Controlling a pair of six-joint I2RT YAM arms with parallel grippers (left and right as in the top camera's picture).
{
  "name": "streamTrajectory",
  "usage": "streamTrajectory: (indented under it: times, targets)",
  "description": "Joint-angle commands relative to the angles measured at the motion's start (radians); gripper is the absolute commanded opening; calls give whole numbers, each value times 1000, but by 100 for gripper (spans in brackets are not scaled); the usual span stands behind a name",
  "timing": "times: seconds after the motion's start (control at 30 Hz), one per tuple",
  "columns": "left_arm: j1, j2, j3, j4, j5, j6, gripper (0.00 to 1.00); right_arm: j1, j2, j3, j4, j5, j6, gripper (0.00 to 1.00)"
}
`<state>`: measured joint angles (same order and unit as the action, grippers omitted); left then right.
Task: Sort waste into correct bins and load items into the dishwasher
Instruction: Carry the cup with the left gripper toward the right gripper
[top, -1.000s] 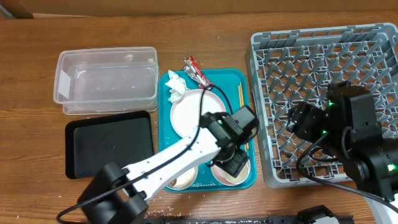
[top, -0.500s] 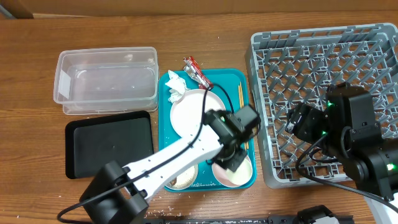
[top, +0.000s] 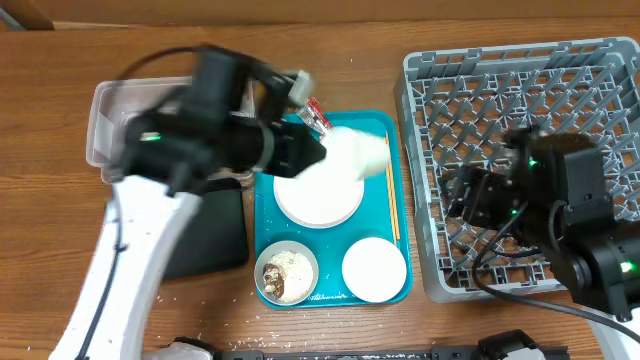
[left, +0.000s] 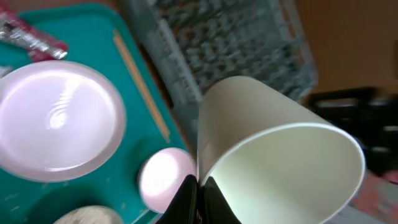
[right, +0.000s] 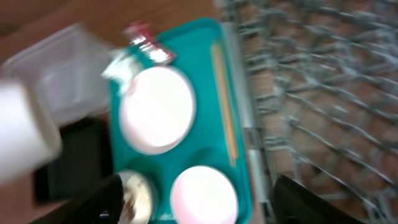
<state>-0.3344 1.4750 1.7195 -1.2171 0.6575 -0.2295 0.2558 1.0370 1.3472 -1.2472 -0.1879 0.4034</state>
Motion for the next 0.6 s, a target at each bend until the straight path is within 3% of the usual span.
streamTrajectory:
  times: [0.0,0.13,0.27,0.43,0.57]
  targets:
    - [134,0,4,-39,455,153,4,-4,3,0,63,-346,-207,79]
    - [167,17,-16,-123,675,336,4,3,27,0,181,-619,-303,80]
    - [167,28,-17,-214,705,459,4,7,53,0,274,-797,-384,86]
    - [167,28,-17,-243,705,496,4,7,65,0,352,-979,-465,88]
    - [188,28,-17,-243,733,497,4,1,66,0,378,-976,-463,89]
